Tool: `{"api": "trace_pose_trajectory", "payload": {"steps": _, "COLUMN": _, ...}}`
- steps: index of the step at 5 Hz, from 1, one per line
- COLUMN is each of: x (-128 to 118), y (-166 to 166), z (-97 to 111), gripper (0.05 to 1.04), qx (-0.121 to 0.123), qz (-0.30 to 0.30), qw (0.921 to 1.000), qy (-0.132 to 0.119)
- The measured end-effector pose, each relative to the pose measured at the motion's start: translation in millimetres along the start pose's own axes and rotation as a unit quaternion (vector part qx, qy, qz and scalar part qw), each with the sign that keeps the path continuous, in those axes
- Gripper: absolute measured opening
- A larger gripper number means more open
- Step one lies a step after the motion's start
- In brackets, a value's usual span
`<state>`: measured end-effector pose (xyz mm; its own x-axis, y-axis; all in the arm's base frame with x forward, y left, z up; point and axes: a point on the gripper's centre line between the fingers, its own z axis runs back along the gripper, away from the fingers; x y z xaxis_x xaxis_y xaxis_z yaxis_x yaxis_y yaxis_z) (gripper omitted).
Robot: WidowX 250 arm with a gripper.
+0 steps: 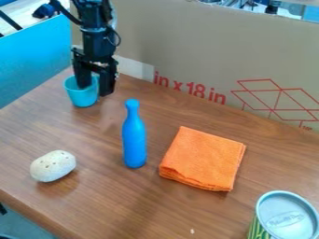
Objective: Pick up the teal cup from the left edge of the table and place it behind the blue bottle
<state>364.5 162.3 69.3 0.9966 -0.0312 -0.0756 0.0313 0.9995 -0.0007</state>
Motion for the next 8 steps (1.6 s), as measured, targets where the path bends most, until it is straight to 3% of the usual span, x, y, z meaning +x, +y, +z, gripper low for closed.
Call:
{"api": "trace_pose_trajectory", "payload": {"steps": 2, "x": -56.8, "y": -21.4, "z": 27.1, "gripper": 1.002, "qx": 0.061, "qz": -0.001, "qw": 0.9981, "qy": -0.009}}
{"api": "trace_pose_trajectory", "payload": {"steps": 3, "x": -86.9, "y": -45.6, "z": 36.3, "gripper": 1.002, "qx": 0.063, "qz": -0.018, "qw": 0.9977, "qy": -0.016}}
{"api": "trace_pose_trajectory", "payload": {"steps": 4, "x": -95.2, "y": -71.7, "z": 28.8, "gripper": 1.002, "qx": 0.04, "qz": -0.036, "qw": 0.9985, "qy": 0.007}}
{"api": "trace_pose_trajectory", "payload": {"steps": 8, "x": -94.0, "y": -76.0, "z": 28.5, "gripper": 1.002, "qx": 0.04, "qz": -0.042, "qw": 0.9983, "qy": 0.007}}
